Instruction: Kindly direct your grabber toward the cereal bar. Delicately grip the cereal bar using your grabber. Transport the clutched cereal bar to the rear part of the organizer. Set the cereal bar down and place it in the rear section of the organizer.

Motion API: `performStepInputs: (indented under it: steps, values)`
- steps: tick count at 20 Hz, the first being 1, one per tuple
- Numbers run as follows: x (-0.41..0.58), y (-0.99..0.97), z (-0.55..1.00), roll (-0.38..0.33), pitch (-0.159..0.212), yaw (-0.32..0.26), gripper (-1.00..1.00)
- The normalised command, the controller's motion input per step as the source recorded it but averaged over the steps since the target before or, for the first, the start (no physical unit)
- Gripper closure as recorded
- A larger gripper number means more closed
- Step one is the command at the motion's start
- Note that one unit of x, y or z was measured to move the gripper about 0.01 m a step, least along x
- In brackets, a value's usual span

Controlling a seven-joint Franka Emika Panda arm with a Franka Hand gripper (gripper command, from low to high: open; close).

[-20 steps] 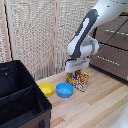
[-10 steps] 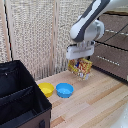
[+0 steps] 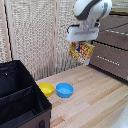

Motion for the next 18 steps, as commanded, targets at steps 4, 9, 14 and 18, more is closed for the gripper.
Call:
performStepInputs:
  steps: [4, 9, 14, 18]
  values:
    - [-0.006, 0.72, 0.63, 0.058, -0.073, -0.099, 1.0]
    - [-0.001, 0.85, 0.45, 0.002, -0.085, -0.09, 1.0]
    - [0.079, 0.89, 0.45, -0.004, -0.044, -0.064, 1.0]
    - [0.226, 0.9, 0.5, -0.018, 0.0, -0.03, 1.0]
